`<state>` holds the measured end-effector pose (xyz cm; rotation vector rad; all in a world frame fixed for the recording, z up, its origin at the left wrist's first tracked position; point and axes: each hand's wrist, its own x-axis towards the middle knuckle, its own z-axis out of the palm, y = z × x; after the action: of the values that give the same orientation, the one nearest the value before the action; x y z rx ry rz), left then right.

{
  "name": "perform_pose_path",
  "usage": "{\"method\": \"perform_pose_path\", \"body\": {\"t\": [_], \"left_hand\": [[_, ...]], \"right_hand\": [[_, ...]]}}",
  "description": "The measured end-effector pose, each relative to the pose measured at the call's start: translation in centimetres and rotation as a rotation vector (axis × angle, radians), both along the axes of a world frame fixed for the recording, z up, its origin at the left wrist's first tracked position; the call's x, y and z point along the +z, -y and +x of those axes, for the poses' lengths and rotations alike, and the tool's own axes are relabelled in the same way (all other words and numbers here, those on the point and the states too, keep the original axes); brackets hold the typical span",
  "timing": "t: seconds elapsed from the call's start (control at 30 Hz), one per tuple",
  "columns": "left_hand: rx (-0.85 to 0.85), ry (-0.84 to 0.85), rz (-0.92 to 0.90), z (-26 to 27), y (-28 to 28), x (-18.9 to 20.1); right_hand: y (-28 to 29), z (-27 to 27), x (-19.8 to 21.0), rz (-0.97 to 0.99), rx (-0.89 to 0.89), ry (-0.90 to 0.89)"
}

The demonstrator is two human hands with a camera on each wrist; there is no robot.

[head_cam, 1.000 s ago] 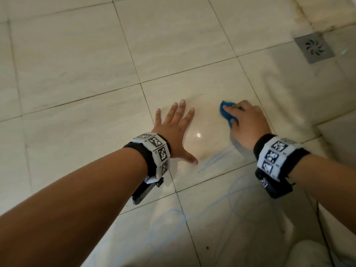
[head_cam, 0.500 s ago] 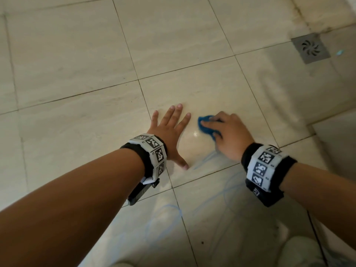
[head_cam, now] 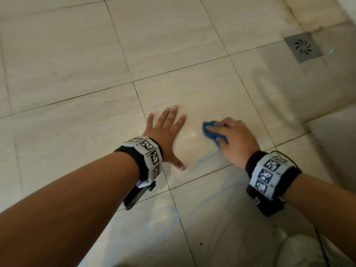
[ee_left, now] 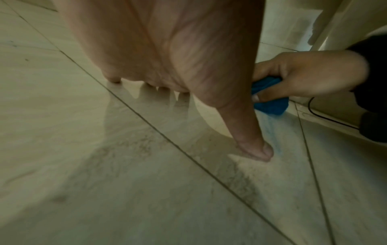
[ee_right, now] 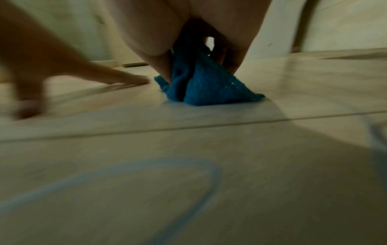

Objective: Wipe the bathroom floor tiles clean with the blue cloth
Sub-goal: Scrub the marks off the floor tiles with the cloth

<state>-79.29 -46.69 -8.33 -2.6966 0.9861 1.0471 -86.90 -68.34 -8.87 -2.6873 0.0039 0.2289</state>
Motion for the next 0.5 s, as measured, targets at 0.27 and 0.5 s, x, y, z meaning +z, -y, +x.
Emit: {"method": "perform_pose_path", "body": {"t": [0.27, 0.5], "left_hand": [[-0.002, 0.001, -0.013, 0.1, -0.2, -0.4], [-0.009, -0.007, -0.001, 0.0, -0.3, -0.2]], "right_hand": [[1.4, -0.6, 0.5, -0.099, -0.143, 0.017], [5.4, 0.7, 0.3, -0.110, -0.279, -0.007]]}}
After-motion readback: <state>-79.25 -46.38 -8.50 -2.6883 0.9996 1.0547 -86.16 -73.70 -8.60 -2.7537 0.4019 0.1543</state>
